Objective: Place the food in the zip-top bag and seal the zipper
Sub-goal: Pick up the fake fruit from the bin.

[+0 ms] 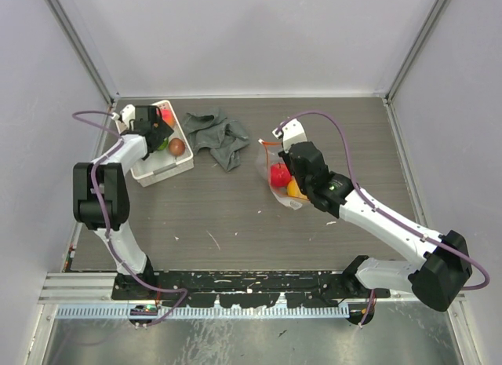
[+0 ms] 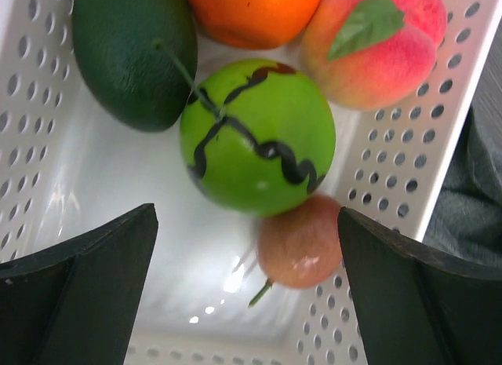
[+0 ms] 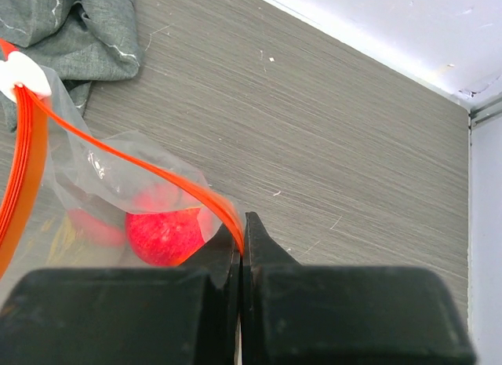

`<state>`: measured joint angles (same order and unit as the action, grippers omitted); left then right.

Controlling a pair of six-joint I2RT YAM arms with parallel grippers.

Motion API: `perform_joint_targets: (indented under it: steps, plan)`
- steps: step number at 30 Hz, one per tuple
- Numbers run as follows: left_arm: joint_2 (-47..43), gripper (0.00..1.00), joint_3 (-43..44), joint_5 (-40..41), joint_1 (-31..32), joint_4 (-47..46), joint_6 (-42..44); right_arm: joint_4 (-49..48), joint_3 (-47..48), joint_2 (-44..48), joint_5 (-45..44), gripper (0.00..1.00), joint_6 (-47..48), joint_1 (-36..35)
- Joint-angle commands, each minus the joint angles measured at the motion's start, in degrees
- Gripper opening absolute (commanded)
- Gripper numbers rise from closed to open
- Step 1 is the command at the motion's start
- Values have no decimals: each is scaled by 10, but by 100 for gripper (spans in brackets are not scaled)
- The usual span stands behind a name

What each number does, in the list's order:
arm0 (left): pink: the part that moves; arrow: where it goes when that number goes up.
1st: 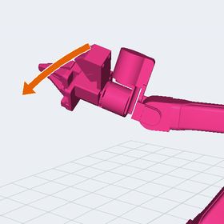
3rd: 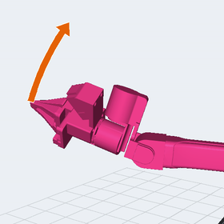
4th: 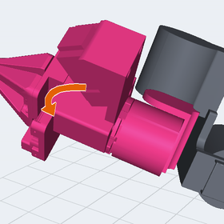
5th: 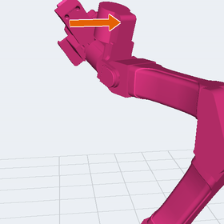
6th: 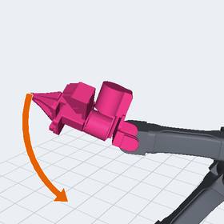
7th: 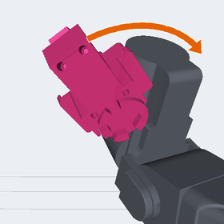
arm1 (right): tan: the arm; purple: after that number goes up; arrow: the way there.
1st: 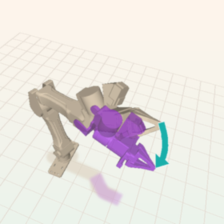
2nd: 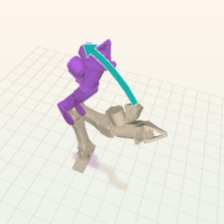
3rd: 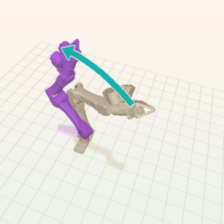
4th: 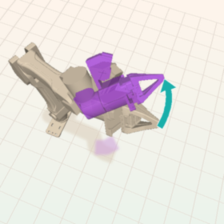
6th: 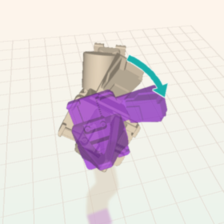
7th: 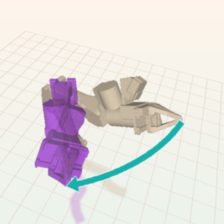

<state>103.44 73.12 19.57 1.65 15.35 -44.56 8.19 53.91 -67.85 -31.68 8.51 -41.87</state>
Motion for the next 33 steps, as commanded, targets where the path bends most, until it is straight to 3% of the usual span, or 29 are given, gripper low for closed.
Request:
perform_joint_targets:
  steps: [1,13,28,33]
  plan:
    - [30,98,43,23,-11,-69,8,-35,2,12,12,0,6,1]
    - [127,98,118,18,-23,-50,16,-39,2,-6,21,0,11,1]
    - [75,59,71,-5,-23,-67,79,-26,8,0,28,0,-3,1]
    - [17,53,33,-28,-23,-60,84,0,28,-16,13,0,-17,1]
